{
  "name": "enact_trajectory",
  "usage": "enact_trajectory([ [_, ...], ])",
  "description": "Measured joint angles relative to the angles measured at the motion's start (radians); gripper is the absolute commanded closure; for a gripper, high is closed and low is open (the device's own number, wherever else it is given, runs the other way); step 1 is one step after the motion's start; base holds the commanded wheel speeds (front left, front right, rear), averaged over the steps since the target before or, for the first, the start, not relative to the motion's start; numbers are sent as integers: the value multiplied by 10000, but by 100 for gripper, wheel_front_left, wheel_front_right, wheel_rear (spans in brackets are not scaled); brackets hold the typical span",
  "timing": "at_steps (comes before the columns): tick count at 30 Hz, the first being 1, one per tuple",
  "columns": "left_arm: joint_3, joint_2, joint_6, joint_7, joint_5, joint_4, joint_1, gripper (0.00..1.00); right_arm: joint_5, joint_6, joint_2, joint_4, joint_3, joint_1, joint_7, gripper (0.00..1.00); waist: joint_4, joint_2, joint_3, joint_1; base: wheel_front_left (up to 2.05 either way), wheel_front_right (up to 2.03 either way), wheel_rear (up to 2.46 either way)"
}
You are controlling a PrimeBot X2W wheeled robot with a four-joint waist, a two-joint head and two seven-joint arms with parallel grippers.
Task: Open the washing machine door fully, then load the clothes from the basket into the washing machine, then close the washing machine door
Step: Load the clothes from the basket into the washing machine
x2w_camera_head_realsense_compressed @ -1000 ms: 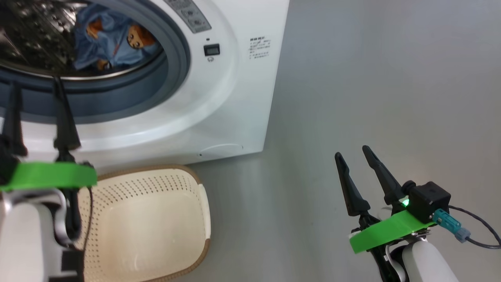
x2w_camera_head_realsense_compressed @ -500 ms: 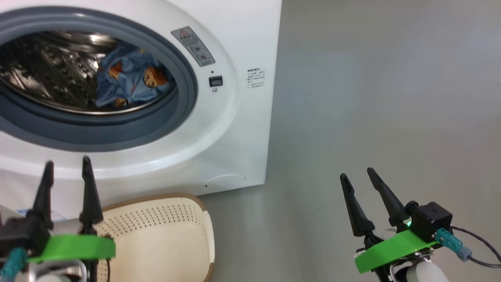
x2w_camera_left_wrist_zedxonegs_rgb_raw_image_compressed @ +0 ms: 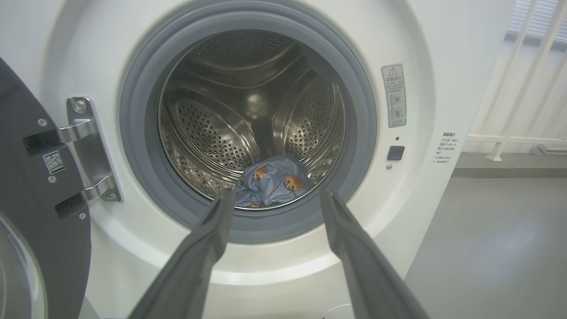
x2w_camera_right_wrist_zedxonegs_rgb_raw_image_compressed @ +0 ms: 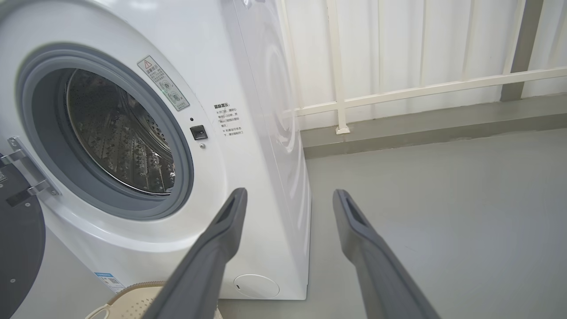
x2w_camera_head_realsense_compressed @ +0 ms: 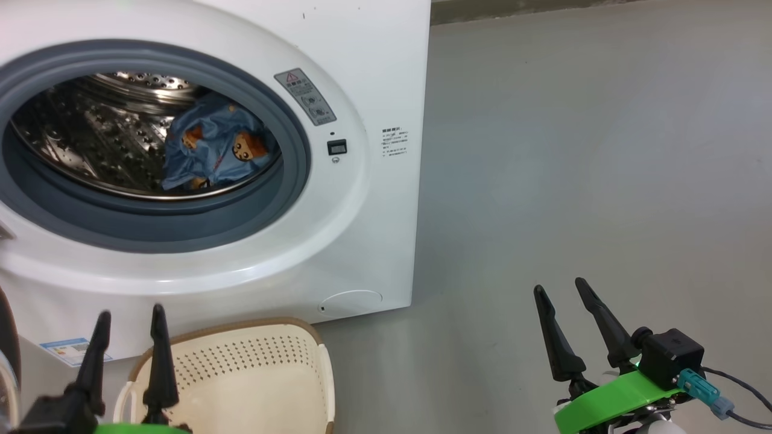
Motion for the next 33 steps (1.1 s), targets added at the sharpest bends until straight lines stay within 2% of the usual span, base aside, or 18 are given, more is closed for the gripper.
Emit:
enact_trajectory([
  [7, -337, 4, 518, 0, -98, -123, 888, 0, 0, 0, 2, -25, -36, 11, 0, 0, 42, 0, -78, 0, 0, 0, 0],
  [16, -489, 8, 625, 0, -190, -144, 941, 0, -238, 0, 2, -104, -155, 49, 0, 0, 128, 0, 2, 0, 0, 0, 0],
  [33, -564, 13, 504, 0, -393, -167, 942, 0, -280, 0, 6, -180, -293, 228, 0, 0, 310, 0, 1, 0, 0, 0, 0],
])
